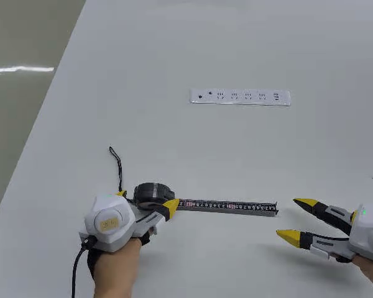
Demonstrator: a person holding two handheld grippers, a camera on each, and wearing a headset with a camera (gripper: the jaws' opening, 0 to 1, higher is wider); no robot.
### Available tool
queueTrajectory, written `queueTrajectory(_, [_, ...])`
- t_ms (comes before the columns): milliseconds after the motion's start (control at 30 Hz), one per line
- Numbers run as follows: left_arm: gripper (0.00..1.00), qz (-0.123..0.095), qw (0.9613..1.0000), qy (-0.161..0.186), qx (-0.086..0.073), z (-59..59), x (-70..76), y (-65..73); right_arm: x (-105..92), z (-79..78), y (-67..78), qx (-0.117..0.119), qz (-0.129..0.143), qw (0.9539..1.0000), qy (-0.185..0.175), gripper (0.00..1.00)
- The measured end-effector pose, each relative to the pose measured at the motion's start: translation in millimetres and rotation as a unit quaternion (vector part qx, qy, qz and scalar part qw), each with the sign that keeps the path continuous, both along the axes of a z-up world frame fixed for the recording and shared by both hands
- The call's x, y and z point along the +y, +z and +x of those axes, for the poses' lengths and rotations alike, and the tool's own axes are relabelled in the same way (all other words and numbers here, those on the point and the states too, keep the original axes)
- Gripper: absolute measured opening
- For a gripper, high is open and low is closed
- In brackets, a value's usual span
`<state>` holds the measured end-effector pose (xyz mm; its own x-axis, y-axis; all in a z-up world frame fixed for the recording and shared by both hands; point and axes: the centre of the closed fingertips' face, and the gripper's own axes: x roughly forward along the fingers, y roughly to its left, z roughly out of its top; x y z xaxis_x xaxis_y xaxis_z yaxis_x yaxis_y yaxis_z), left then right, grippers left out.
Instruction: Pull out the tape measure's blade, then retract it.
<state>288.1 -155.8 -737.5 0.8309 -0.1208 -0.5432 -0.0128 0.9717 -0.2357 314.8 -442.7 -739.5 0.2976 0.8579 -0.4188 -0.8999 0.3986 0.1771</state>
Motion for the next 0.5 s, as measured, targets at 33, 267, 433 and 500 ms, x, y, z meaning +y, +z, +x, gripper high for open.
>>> queueTrajectory(33, [0.76, 0.001, 1.0000, 0.001, 0.000, 0.6, 0.0, -0.3, 0.7, 0.3, -0.2, 0.000, 0.000, 1.0000, 0.002, 0.55])
queueTrajectory(267, [0.73, -0.002, 0.9999, 0.008, 0.007, 2.3, -1.7, -2.1, 3.6, 3.7, -4.3, 0.002, -0.006, 1.0000, 0.008, 0.53])
queueTrajectory(433, [0.72, -0.006, 0.9998, 0.015, 0.009, 1.8, -1.0, -2.7, 4.7, 6.9, -5.4, 0.002, -0.006, 0.9999, 0.012, 0.52])
queueTrajectory(500, [0.71, -0.008, 0.9998, 0.014, 0.011, 1.7, -1.4, -3.3, 5.0, 7.0, -5.8, 0.001, -0.007, 0.9999, 0.016, 0.48])
